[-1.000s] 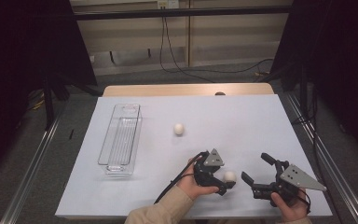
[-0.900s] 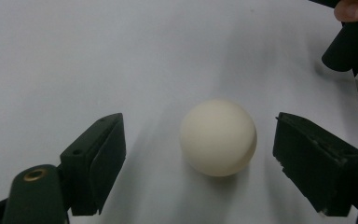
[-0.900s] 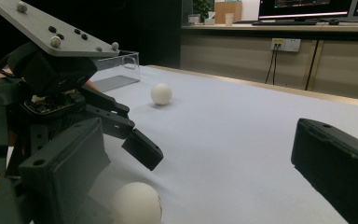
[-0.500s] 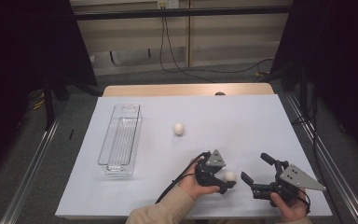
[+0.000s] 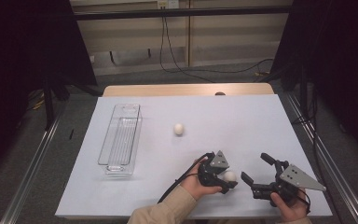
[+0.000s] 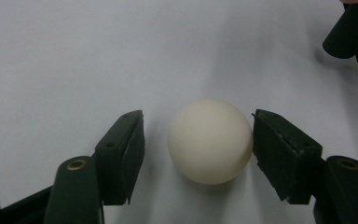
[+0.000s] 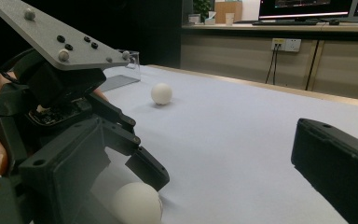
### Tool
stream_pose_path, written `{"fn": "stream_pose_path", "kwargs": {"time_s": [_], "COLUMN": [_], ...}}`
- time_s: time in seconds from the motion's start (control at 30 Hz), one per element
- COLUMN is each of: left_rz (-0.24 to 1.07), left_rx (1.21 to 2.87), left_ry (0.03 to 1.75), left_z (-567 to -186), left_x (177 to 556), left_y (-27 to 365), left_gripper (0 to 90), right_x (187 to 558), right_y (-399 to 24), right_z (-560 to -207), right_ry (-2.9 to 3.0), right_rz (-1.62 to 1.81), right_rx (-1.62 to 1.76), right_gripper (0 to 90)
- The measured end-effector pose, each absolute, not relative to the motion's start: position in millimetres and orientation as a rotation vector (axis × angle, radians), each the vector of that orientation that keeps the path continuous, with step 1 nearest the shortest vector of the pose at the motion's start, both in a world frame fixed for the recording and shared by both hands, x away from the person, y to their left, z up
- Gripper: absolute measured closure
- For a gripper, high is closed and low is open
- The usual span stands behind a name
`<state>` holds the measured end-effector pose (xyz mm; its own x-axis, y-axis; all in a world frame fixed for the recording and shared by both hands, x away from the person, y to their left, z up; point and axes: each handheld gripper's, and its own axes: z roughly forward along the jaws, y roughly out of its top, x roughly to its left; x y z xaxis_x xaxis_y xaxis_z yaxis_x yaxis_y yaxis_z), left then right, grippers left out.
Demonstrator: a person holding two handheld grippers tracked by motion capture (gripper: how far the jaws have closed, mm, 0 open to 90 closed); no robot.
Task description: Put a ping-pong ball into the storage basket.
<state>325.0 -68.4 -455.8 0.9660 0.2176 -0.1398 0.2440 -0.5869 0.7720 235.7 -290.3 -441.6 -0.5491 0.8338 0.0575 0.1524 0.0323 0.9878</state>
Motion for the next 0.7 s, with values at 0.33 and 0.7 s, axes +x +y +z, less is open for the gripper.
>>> {"fn": "stream_pose_path", "kwargs": {"time_s": [0.33, 0.7], "left_rz": [-0.052, -0.074], "left_rx": [2.243, 2.240], "left_ry": [0.329, 0.348], "left_z": [-457.5, -457.3], "left_x": [325.7, 323.5], "left_y": [-71.5, -72.6], "left_gripper": [42.5, 50.5], "right_x": [235.8, 235.7], "right_y": [-290.7, -290.6], "right_z": [-441.7, -441.5], "right_ry": [1.752, 1.751], "right_rz": [1.561, 1.558], "right_rx": [1.000, 0.998], "right_gripper": [2.3, 2.3]}}
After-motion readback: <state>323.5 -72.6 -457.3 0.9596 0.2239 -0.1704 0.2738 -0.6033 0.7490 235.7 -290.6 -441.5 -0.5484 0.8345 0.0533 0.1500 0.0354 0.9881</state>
